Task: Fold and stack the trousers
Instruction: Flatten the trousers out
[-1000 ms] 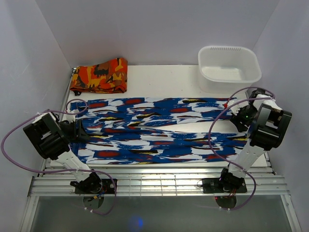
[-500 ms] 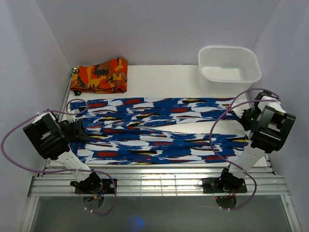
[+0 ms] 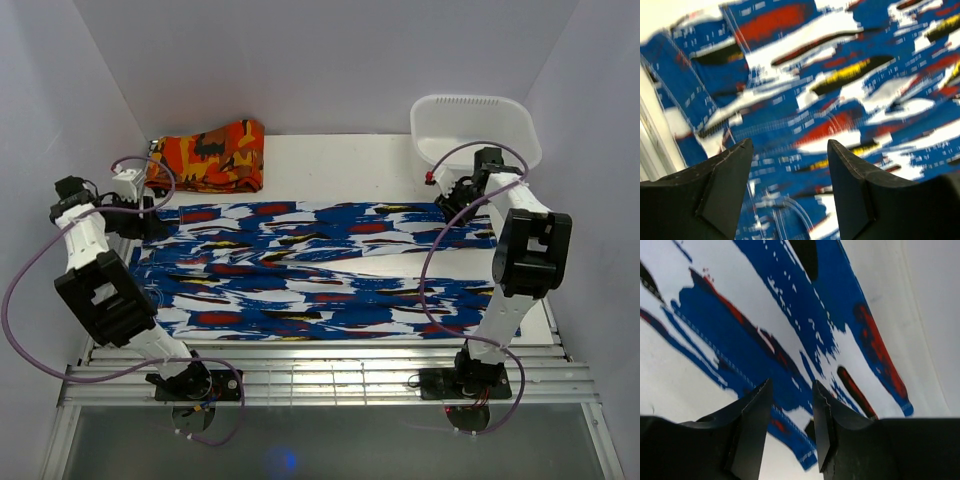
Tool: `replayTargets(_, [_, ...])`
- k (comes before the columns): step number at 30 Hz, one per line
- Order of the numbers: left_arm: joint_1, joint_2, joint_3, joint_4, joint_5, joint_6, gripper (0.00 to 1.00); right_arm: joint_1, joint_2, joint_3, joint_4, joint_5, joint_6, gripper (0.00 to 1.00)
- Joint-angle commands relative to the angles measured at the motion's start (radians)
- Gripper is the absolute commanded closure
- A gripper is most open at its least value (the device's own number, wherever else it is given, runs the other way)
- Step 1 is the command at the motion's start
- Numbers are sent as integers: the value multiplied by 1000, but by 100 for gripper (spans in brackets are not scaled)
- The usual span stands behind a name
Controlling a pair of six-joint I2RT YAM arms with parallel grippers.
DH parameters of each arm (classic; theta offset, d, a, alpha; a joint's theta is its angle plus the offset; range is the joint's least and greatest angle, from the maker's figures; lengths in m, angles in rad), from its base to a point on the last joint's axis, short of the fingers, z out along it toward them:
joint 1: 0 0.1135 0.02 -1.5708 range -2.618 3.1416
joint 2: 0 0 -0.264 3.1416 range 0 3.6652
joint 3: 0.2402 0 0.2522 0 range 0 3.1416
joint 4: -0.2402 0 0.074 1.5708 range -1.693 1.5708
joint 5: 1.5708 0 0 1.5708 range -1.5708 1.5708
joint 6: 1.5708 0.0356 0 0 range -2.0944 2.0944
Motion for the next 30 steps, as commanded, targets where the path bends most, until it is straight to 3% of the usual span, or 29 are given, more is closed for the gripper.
replayTargets(1, [-76,114,36,138,-50,-139,29,30,102,37,100,49,142,57])
replayTargets(5, [-111,266,89,181,-132,-196,34,30,144,2,108,128,104,61])
replayTargets(9, [-117,344,95,193,-196,-172,38,18,101,-153,126,201,1,70])
replayTargets(17, [-117,279,-88,141,-270,19,50,-83,-46,-382,89,226,-201,75])
replayTargets(22, [-117,225,-56,-35,-186,143,53,-138,-115,-370,-32,191,-332,77])
replayTargets(23, [-117,219,-10,-46,-175,149,50,-142,-126,-352,-44,178,-340,77])
replayTargets(26, [-117,215,97,-45,-123,131,38,-142,-112,-229,-116,136,-346,65])
replayTargets(28, [-117,247,231,-39,-83,125,33,-142,-92,-97,-152,80,-335,41])
replayTargets(29, [-117,266,278,-43,-72,125,28,-143,-65,-56,-171,59,-332,20])
replayTargets(30, [-117,286,378,-52,-63,132,26,-142,-49,-16,-175,50,-331,11])
